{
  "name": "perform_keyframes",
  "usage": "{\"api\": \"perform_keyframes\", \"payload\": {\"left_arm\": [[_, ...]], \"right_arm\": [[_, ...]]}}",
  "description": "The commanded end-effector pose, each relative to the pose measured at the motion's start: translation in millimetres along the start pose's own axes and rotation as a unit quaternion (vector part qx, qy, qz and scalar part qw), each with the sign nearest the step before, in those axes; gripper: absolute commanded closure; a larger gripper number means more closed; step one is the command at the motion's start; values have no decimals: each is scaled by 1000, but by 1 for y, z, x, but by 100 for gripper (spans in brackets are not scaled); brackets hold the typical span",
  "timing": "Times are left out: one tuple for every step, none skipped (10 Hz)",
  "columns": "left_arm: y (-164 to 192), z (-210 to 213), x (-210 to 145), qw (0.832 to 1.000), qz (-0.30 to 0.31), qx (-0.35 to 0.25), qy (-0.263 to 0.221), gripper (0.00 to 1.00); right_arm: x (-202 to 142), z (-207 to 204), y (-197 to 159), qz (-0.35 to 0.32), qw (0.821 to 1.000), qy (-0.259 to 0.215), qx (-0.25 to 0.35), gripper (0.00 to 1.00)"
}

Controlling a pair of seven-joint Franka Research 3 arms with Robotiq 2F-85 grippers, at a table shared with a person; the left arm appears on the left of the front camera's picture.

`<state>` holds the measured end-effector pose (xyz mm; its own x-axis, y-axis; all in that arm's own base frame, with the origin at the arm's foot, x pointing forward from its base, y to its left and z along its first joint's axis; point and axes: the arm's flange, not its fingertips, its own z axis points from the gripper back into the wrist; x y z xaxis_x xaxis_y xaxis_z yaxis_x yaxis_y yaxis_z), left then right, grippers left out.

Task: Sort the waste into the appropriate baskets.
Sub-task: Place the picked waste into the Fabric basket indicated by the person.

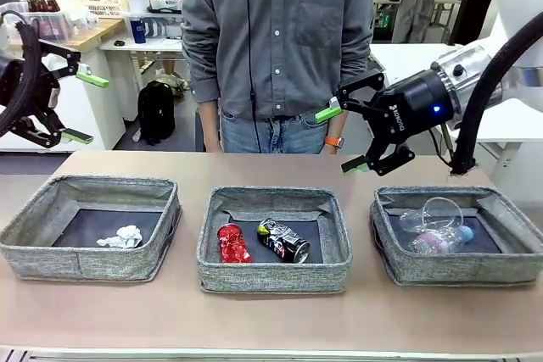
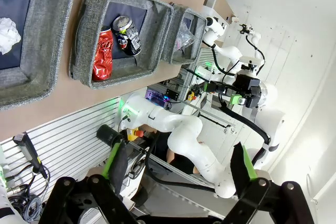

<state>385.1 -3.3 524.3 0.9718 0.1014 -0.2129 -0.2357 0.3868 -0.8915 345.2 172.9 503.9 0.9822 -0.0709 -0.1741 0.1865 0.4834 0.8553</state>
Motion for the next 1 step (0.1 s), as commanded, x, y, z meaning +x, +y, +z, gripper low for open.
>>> {"api": "perform_keyframes", "payload": {"left_arm": [[-1, 0, -1, 1000, -2, -6, -3, 0]], "right_arm": [[3, 4, 1, 8, 1000, 5, -4, 0]]}}
